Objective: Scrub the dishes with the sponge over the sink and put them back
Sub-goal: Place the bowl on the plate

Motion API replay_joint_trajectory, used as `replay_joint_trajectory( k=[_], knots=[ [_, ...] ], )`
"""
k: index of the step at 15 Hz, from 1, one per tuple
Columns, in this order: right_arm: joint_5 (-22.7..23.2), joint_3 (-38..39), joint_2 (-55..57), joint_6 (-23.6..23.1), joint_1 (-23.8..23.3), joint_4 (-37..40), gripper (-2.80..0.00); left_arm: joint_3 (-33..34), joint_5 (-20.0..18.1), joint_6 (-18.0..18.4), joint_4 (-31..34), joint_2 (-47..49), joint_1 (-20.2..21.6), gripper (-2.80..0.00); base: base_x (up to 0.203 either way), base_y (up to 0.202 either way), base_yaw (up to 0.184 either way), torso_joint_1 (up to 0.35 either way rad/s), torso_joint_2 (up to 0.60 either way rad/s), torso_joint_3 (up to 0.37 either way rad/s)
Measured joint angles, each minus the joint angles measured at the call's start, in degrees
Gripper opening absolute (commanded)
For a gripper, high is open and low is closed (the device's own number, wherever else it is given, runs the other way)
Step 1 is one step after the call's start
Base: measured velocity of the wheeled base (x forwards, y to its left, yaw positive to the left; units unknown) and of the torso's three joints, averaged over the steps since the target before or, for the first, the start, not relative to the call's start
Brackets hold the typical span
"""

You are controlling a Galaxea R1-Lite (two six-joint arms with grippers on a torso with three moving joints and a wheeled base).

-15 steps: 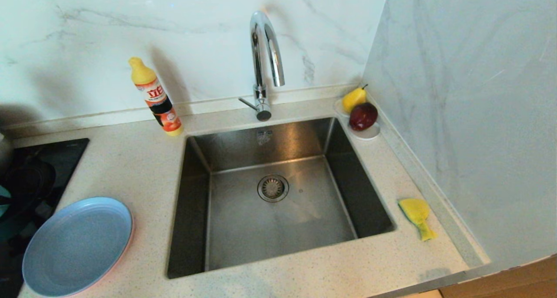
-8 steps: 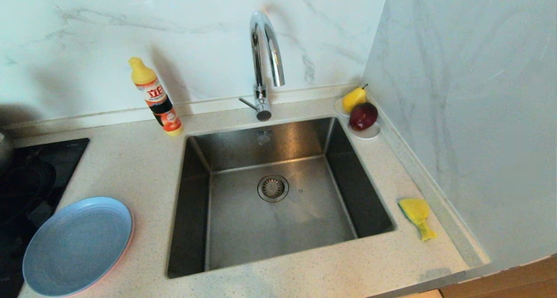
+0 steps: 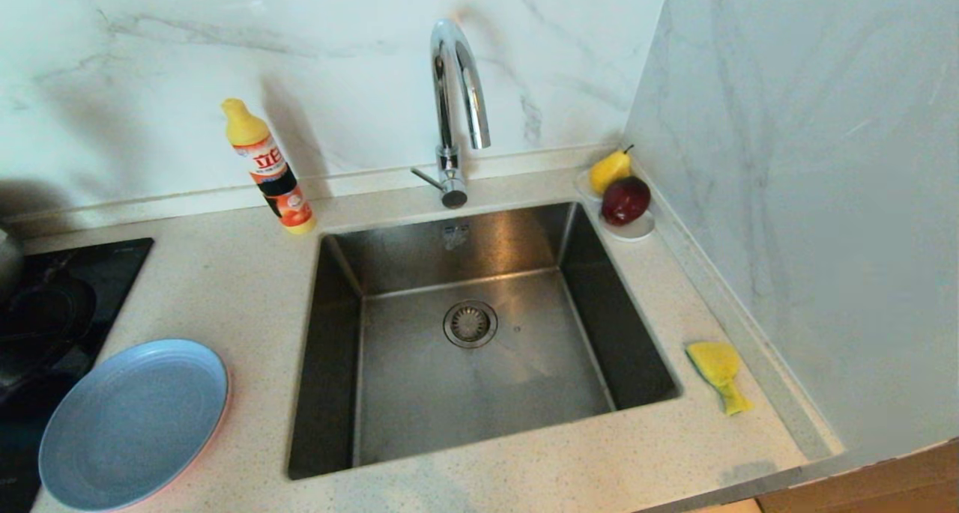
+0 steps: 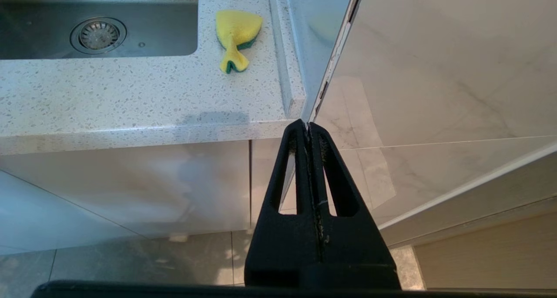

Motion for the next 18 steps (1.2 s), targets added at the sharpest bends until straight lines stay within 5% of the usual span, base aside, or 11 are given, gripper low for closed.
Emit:
replay_joint_trajectory(
  k=[7,13,18],
  knots=[
    [-0.03,0.00,0.00,0.00,0.02,0.00,-2.80,4.84,-0.11,3.92,12.28,-12.88,-7.05,-2.80,0.000,0.000,0.000,0.000,0.00,0.000],
    [0.01,0.00,0.00,0.00,0.02,-0.01,-2.80,19.58,4.76,4.58,12.30,-26.53,-20.05,-2.80,0.000,0.000,0.000,0.000,0.00,0.000],
    [-0.01,0.00,0.00,0.02,0.02,0.01,-2.80,30.19,7.92,6.83,8.94,-32.36,-23.06,-2.80,0.000,0.000,0.000,0.000,0.00,0.000]
  ],
)
